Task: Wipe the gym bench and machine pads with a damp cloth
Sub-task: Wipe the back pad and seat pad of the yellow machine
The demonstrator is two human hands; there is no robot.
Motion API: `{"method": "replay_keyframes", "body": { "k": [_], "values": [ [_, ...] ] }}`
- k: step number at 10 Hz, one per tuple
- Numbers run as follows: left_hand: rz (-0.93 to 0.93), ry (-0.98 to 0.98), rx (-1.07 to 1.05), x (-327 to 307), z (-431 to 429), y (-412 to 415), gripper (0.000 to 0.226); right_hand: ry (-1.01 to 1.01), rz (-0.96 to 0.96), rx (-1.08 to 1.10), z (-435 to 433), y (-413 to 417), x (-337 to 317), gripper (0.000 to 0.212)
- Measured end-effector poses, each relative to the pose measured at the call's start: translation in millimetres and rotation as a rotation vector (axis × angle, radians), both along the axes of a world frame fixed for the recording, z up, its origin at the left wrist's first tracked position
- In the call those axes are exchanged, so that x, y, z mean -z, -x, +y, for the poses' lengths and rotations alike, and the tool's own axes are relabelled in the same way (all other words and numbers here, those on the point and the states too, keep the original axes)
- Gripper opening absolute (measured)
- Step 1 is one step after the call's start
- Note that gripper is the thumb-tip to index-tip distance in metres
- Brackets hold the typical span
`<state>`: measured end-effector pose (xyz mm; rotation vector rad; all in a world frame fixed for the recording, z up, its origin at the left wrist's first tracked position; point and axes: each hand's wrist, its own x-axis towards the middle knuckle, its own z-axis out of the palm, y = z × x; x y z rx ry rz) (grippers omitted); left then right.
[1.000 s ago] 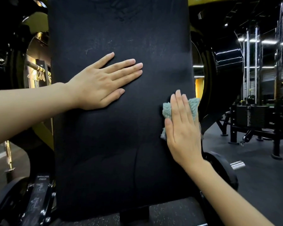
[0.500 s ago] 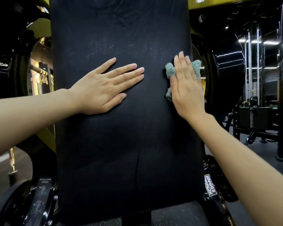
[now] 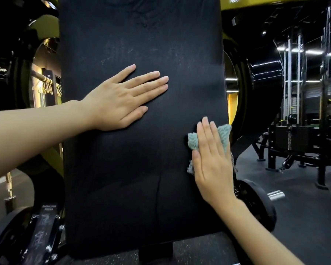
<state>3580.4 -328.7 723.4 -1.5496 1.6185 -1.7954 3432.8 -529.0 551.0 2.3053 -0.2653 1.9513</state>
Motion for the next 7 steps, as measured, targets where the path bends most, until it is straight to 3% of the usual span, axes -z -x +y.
{"method": "replay_keyframes", "body": {
  "k": [2,5,7],
  "values": [
    [0.004,0.006,0.004,0.3,-1.2,0.2,0.059,0.039,0.024,0.028,1.2,0.7,26.0,0.054],
    [0.006,0.01,0.008,1.1,-2.0,0.9,0.06,0.025,-0.057,-0.003,-25.0,-4.5,-69.8,0.053],
    [0.01,0.019,0.012,1.9,-2.5,1.5,0.06,-0.045,-0.103,0.008,-11.0,-9.5,-51.2,0.054]
  ]
}}
